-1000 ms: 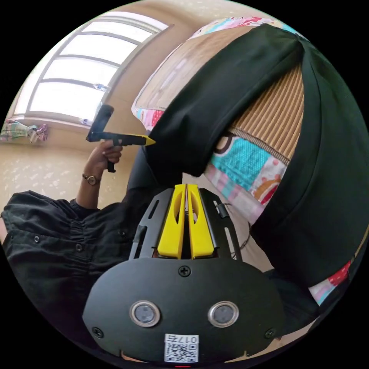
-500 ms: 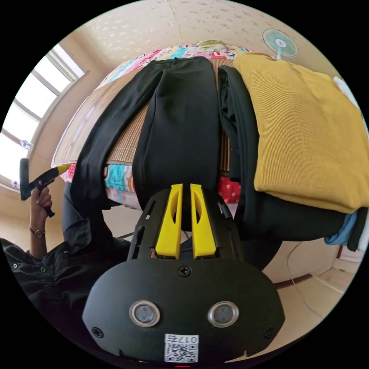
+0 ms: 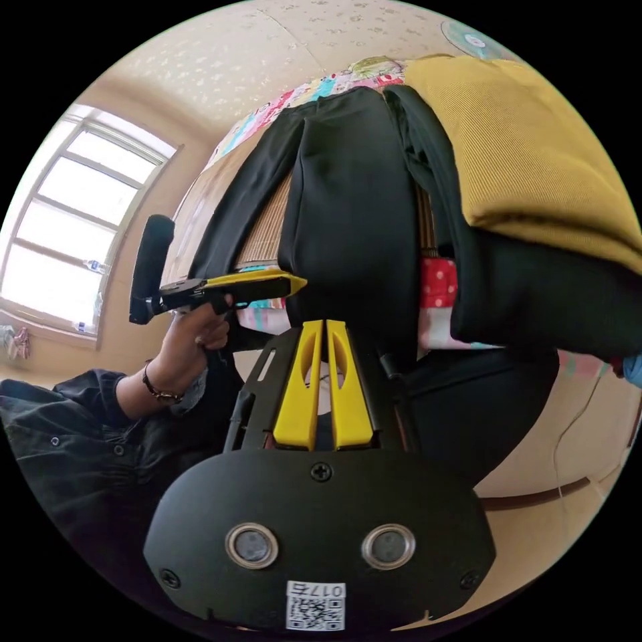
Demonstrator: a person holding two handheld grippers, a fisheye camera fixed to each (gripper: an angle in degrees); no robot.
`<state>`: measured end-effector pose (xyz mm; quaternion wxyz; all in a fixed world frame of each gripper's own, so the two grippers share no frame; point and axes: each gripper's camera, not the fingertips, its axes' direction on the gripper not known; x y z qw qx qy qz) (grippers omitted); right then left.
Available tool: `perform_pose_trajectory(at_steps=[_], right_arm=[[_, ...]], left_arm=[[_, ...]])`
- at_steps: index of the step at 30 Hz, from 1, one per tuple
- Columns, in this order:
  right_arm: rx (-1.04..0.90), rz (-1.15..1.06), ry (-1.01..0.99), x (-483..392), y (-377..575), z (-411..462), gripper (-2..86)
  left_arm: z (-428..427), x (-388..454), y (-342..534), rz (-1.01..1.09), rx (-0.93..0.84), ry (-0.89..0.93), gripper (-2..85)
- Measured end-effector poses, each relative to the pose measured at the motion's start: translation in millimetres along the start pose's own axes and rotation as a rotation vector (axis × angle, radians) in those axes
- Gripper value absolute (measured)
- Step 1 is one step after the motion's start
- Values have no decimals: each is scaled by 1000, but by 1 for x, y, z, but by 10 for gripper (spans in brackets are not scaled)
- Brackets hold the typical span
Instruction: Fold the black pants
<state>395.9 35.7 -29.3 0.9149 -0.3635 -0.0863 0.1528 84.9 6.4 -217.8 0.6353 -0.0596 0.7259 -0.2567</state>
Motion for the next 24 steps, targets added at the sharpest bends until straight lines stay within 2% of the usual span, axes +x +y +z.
perform_pose_trajectory(at_steps=[3, 6, 9, 11, 14, 16, 19, 21, 22, 24], right_arm=[[-23, 23, -27, 14, 3, -5, 14], [-13, 8, -10, 14, -2, -14, 12], [0, -12, -2, 7, -9, -22, 10], [9, -15, -16, 3, -11, -26, 9], [23, -18, -33, -3, -10, -35, 8], [30, -25, -40, -6, -6, -41, 9], [26, -50, -45, -7, -2, -45, 12], [15, -53, -36, -5, -1, -43, 17], [2, -49, -27, -3, -2, -41, 22], [-5, -46, -27, -2, -3, -38, 33]], left_arm=[[6, 15, 18, 17, 42, -81, 128], [14, 14, 27, -31, 72, -156, 86], [15, 8, 33, 10, 80, -114, 41], [7, -4, 35, 1, 70, -37, 31], [-19, -47, 44, -48, 82, 244, 20], [-48, -85, 58, -59, 140, 476, 14], [-81, -133, 85, -36, 234, 641, 12], [-87, -163, 102, -73, 225, 583, 12], [-80, -182, 109, -158, 134, 457, 13], [-67, -202, 120, -239, 11, 326, 14]])
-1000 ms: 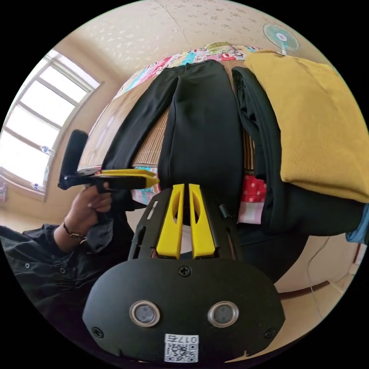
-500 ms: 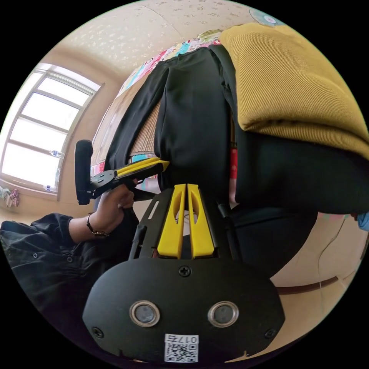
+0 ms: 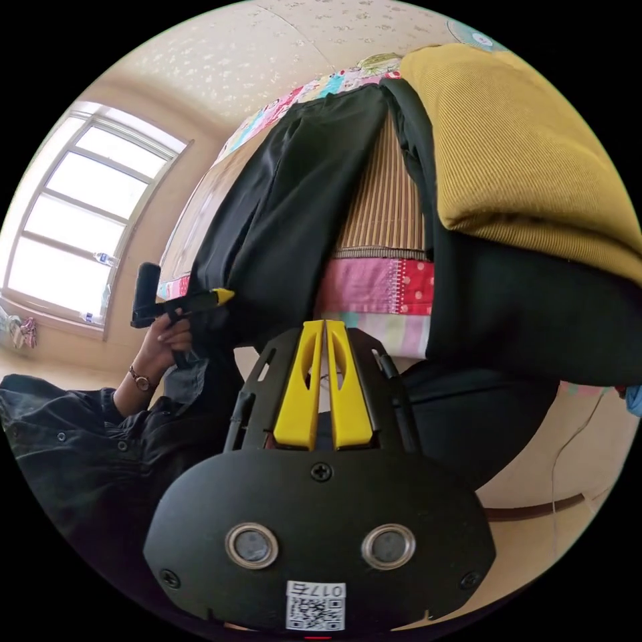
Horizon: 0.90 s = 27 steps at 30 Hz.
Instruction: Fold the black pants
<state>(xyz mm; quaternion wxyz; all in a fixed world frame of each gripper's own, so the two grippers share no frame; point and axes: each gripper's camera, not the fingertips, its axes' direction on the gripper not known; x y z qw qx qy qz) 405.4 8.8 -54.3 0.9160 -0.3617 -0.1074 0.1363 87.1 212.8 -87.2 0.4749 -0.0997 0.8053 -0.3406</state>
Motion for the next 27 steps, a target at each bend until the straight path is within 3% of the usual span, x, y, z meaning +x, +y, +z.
perform_pose_trajectory(at_steps=[8, 15, 17, 22, 23, 24, 27], right_arm=[[-28, -49, -15, -7, -20, 29, 79], [-153, -48, -90, 3, -32, 79, 42], [-127, -67, -124, 0, -27, 66, 36], [219, -335, -363, -9, 10, -42, 27], [221, -331, -361, -3, 11, -48, 27], [178, -297, -301, 11, 9, -50, 26], [-69, -203, 5, 27, 1, -14, 25]], left_arm=[[-21, 5, 9, 75, 44, 50, 13], [-36, -13, -2, 74, -3, 317, 7], [-42, -19, -5, 62, -12, 373, 4], [-82, -23, 8, 189, 192, 738, -8], [-79, -25, 8, 182, 174, 736, -8], [-67, -29, 6, 141, 85, 612, -9], [-19, -14, 10, 90, -203, -36, -9]])
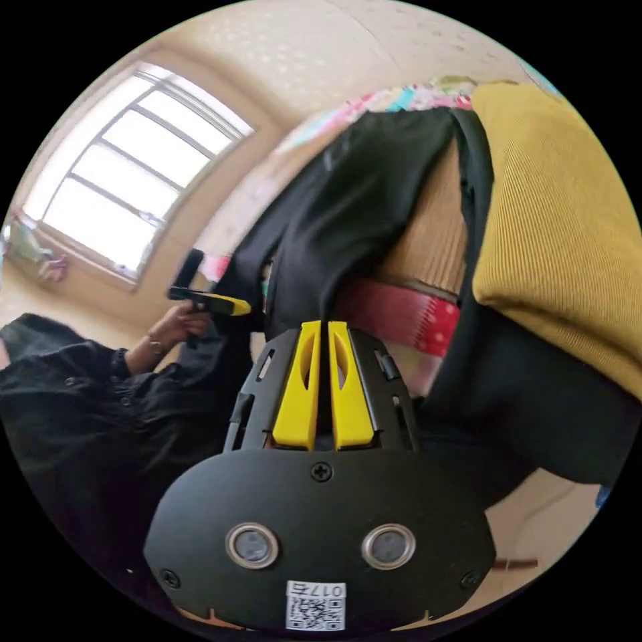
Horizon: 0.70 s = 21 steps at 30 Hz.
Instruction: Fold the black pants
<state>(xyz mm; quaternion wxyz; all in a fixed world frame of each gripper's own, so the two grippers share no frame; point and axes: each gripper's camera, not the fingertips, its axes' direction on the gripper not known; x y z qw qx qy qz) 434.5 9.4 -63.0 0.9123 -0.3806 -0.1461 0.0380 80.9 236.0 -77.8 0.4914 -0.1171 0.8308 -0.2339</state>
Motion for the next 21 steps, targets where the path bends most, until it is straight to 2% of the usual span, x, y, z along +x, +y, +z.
perform_pose_trajectory(at_steps=[1, 2, 7, 9, 16, 21], right_arm=[[-73, 15, 82, 0, 0, 14, 25], [-86, 15, 104, -1, 0, 18, 25], [12, 11, -18, -9, 7, 15, 26], [63, -27, -85, -15, 6, 10, 26], [170, -158, -324, -30, -21, 17, 26], [164, -223, -429, -44, -52, 54, 27]], left_arm=[[13, 9, 2, -5, -45, -128, -9], [15, 12, 4, -3, -39, -139, -9], [5, 15, 15, -39, 153, 275, 12], [-6, 27, 11, -16, 186, 303, 49], [-64, 126, -35, 174, 257, 140, 106], [-74, 160, -79, 174, 247, -47, 115]])
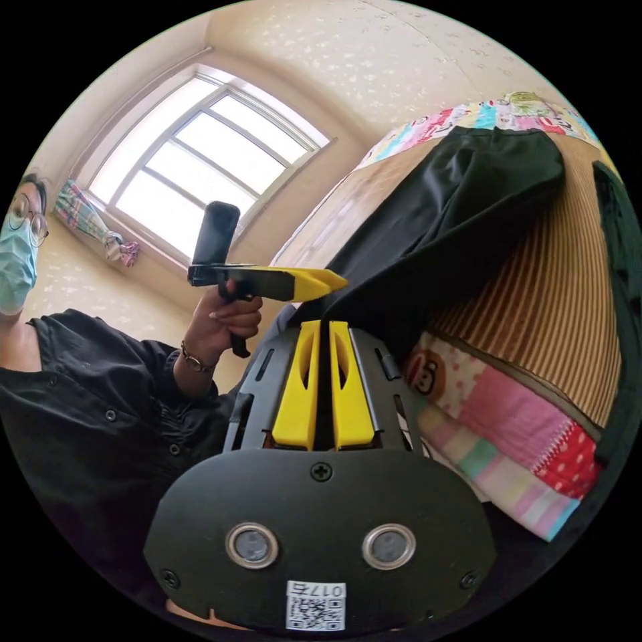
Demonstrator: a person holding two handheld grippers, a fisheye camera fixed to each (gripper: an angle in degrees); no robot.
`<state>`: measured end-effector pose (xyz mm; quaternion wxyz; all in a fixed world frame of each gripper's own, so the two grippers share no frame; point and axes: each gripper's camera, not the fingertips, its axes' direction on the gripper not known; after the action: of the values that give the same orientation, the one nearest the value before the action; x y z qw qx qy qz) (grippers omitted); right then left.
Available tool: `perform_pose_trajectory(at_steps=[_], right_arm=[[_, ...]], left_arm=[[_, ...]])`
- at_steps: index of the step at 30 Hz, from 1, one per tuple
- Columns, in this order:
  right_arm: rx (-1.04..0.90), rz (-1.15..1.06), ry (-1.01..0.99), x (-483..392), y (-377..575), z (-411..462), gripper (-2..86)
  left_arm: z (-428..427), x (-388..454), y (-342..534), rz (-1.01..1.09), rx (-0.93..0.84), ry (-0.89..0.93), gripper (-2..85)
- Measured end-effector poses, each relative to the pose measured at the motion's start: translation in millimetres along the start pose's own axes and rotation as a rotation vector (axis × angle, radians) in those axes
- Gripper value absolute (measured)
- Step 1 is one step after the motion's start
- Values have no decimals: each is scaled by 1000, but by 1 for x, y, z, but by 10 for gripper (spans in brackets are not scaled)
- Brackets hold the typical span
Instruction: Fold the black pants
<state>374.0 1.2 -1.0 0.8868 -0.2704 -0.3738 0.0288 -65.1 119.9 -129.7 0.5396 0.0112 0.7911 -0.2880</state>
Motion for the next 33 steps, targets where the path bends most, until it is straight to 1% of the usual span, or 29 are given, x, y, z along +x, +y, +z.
perform_pose_trajectory(at_steps=[4, 6, 7, 9, 11, 13, 14, 16, 17, 19, 20, 21, 22, 23, 25, 26, 28, 30, 31, 33], right_arm=[[-36, -12, -19, 10, -17, 37, 25], [-28, -12, -39, 16, -21, 44, 25], [-58, -6, -38, 22, -25, 52, 25], [-87, -21, -42, 31, -28, 57, 27], [-139, -39, -49, 40, -35, 58, 29], [-202, -50, -59, 52, -50, 51, 35], [-219, -51, -52, 55, -56, 49, 37], [-268, -71, 79, 63, -82, 32, 48], [-262, -78, 125, 66, -90, 25, 54], [-167, -64, 302, 89, -133, -9, 85], [-135, -42, 342, 100, -145, -16, 94], [-64, 35, 414, 129, -172, -31, 117], [-20, 118, 443, 166, -199, -41, 135], [-11, 170, 443, 187, -213, -45, 141], [52, 348, 453, 273, -265, -53, 156], [71, 377, 462, 293, -276, -53, 156], [153, 492, 480, 364, -312, -52, 157], [208, 544, 504, 403, -330, -49, 156], [203, 588, 583, 425, -341, -44, 157], [177, 627, 661, 455, -354, -35, 161]], left_arm=[[16, -11, -22, -78, -90, -41, 113], [24, -15, -23, -82, -122, -42, 90], [23, -16, -20, -83, -99, -19, 61], [19, -16, -16, -72, -54, -48, 33], [14, -18, -12, -59, -7, 1, 21], [9, -29, -10, -95, 46, 103, 11], [7, -31, -10, -102, 51, 114, 10], [-2, -40, -14, -117, 55, 119, 6], [-4, -42, -14, -118, 52, 121, 5], [-13, -51, -14, -135, 58, 160, 4], [-16, -53, -14, -140, 61, 172, 3], [-20, -57, -14, -148, 66, 187, 2], [-23, -60, -14, -153, 69, 194, 2], [-25, -61, -15, -154, 69, 198, 2], [-32, -67, -18, -162, 72, 214, 2], [-34, -68, -19, -165, 72, 219, 2], [-43, -72, -22, -170, 73, 227, 2], [-52, -75, -25, -172, 75, 229, 1], [-57, -78, -26, -176, 77, 234, 1], [-65, -81, -28, -179, 79, 239, 1]])
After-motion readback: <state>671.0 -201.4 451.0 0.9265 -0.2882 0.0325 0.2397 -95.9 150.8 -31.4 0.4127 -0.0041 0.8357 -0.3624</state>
